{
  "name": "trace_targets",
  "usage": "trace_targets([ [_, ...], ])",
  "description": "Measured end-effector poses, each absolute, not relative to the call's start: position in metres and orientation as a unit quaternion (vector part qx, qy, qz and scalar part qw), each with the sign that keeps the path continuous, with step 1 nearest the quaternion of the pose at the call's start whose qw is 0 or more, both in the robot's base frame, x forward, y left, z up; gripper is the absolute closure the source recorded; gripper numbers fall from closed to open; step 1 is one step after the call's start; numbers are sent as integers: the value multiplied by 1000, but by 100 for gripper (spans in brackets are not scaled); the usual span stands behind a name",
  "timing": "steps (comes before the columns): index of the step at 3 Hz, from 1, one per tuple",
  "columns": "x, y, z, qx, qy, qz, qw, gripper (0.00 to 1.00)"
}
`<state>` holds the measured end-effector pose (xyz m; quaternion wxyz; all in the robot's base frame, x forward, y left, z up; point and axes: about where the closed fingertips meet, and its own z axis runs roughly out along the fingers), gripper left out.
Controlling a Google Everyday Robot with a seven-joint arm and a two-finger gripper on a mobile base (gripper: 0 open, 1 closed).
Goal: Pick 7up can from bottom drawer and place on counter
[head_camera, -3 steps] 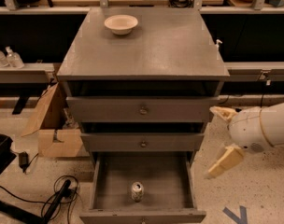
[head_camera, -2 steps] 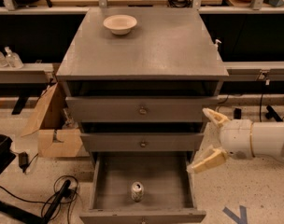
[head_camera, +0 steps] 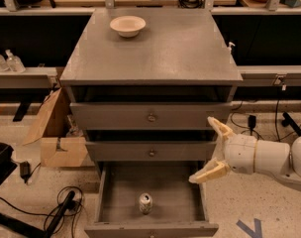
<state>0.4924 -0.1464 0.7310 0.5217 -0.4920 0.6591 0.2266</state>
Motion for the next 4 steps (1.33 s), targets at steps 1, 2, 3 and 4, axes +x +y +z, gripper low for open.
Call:
trace_targets([
  [1, 507, -122, 700, -486, 652, 247, 527, 0],
  [2, 536, -82, 653, -484, 633, 268, 541, 0],
  [3, 561, -53, 583, -481, 617, 286, 553, 0],
  [4, 570, -44, 515, -482, 618, 301, 544, 0],
])
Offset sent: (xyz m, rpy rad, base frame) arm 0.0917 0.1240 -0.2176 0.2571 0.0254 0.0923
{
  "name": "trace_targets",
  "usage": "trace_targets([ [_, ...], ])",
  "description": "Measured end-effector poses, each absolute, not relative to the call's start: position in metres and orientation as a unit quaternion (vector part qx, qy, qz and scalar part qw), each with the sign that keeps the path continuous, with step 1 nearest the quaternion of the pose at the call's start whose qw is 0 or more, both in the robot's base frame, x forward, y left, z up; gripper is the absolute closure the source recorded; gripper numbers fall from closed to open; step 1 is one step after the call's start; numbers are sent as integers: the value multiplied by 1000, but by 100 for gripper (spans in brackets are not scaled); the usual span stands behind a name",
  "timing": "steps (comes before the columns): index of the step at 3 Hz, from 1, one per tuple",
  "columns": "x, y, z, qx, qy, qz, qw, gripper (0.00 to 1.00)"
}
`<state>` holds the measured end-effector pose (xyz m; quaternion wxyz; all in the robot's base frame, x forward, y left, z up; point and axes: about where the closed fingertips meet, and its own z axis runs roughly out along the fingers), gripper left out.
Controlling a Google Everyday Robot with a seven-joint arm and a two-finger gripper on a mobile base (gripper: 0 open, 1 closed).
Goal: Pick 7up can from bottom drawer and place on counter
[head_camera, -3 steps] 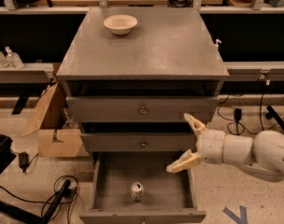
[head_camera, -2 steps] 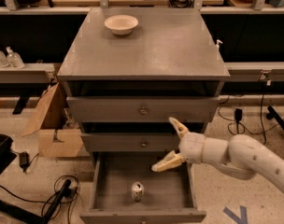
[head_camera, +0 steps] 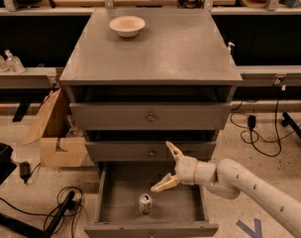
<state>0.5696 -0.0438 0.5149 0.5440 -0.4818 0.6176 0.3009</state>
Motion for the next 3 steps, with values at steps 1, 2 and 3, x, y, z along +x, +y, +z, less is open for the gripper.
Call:
trace_targets([
  [1, 569, -51, 458, -480, 633, 306, 525, 0],
  [2, 569, -50, 453, -479, 635, 307, 523, 0],
  [3, 571, -46, 418, -474, 648, 313, 508, 0],
])
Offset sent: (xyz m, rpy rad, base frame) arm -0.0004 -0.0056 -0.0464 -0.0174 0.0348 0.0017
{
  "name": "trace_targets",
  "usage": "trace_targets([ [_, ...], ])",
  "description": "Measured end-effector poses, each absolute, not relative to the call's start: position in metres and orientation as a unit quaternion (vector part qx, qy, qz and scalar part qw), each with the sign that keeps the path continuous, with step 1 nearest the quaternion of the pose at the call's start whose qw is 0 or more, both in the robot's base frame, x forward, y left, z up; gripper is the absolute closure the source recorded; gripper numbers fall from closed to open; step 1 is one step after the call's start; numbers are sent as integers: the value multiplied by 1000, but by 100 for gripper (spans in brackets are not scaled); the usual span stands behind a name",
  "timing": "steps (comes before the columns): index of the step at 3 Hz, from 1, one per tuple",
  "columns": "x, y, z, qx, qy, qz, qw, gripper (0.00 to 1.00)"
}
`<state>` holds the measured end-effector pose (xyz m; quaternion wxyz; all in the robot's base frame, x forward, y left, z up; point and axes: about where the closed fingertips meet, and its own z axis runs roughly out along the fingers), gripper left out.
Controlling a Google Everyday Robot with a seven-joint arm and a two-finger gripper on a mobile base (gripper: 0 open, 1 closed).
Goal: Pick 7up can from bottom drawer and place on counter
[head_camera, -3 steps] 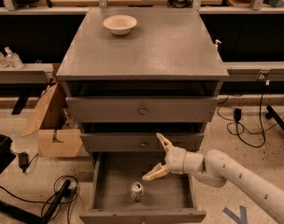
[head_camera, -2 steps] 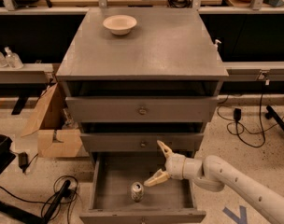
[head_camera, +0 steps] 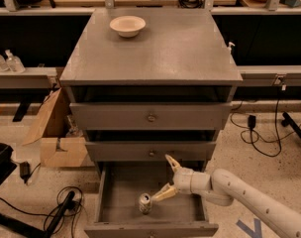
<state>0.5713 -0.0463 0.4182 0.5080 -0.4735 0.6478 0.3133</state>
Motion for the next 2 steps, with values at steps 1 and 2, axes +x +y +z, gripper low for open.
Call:
trace_targets([
  [1, 568, -40, 361, -485, 644, 333, 489, 0],
  [2, 566, -31, 308, -499, 630, 352, 479, 0],
])
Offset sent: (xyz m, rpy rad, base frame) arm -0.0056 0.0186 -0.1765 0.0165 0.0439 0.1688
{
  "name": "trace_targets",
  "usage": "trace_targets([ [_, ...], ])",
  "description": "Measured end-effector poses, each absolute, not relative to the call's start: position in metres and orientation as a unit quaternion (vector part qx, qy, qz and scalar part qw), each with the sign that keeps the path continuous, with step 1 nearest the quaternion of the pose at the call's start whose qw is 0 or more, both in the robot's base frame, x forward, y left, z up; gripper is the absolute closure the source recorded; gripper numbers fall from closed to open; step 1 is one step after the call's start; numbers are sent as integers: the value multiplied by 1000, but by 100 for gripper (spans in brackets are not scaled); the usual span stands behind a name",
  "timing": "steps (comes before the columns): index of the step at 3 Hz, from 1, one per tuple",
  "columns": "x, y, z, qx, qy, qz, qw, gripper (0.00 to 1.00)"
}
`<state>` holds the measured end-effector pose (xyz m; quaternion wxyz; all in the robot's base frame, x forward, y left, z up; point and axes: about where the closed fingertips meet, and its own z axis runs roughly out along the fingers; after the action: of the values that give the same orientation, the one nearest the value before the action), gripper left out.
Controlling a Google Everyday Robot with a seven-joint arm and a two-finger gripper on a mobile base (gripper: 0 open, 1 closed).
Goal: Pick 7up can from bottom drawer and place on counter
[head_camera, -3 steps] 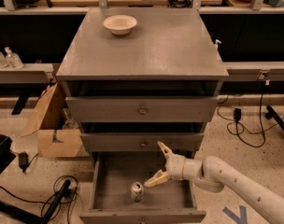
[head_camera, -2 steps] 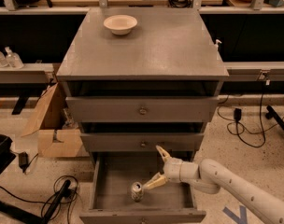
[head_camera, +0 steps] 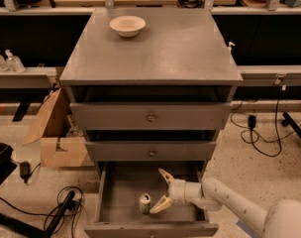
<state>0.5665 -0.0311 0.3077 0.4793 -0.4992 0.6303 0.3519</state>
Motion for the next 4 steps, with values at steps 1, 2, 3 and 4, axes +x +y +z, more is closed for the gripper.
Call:
trace_targets([
  [1, 564, -21, 267, -503, 618, 369, 478, 0],
  [2, 563, -11, 235, -503, 612, 379, 478, 0],
  [3, 567, -3, 212, -507, 610, 383, 474, 0],
  [4, 570, 7, 188, -510, 610, 388, 467, 0],
])
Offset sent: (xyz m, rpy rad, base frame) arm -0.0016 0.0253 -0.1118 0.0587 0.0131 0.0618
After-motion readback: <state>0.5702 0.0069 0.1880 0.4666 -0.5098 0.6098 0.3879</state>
